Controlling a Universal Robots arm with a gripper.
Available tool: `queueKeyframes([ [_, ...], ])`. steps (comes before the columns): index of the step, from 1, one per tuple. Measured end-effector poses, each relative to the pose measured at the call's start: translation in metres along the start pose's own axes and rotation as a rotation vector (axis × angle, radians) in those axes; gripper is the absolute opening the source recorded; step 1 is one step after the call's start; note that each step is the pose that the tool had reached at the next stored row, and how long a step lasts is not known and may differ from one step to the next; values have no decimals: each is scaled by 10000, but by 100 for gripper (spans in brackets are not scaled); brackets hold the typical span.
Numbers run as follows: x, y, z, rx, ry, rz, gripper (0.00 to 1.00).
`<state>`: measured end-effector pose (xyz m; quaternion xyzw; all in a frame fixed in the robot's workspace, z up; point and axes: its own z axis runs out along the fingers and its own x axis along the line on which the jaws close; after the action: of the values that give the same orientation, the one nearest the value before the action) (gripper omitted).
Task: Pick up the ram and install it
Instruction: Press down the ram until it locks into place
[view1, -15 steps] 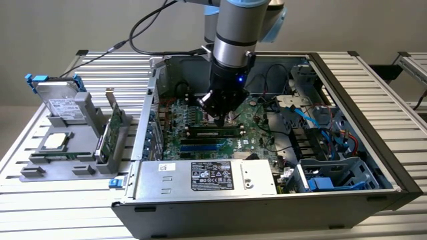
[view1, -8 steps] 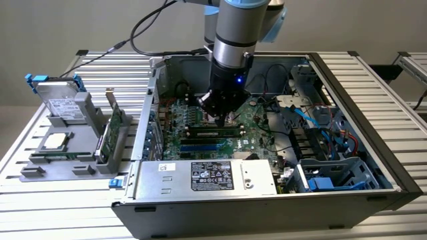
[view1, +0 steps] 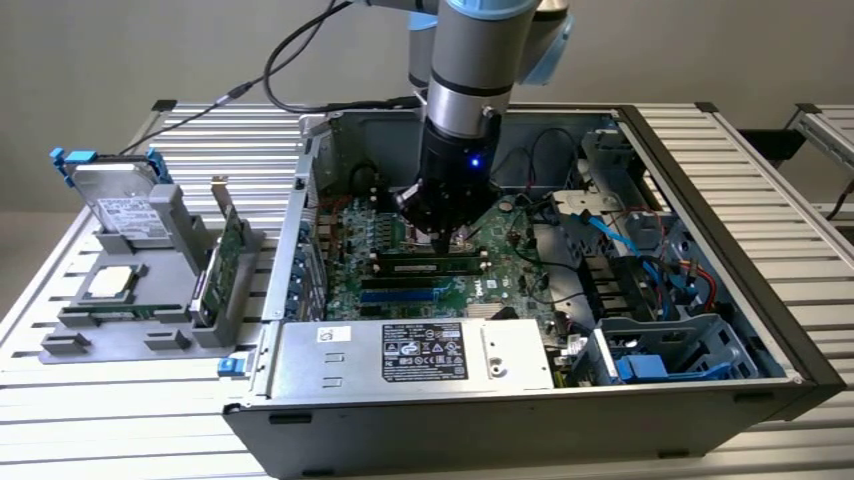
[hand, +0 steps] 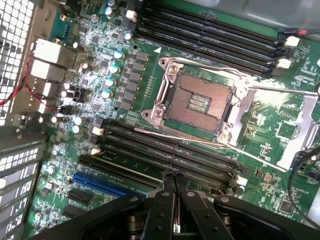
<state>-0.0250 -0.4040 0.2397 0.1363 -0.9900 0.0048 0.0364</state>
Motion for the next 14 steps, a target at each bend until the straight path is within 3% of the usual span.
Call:
queueKeyframes([
  [14,-2,0,24,-81,-135,1711,10],
])
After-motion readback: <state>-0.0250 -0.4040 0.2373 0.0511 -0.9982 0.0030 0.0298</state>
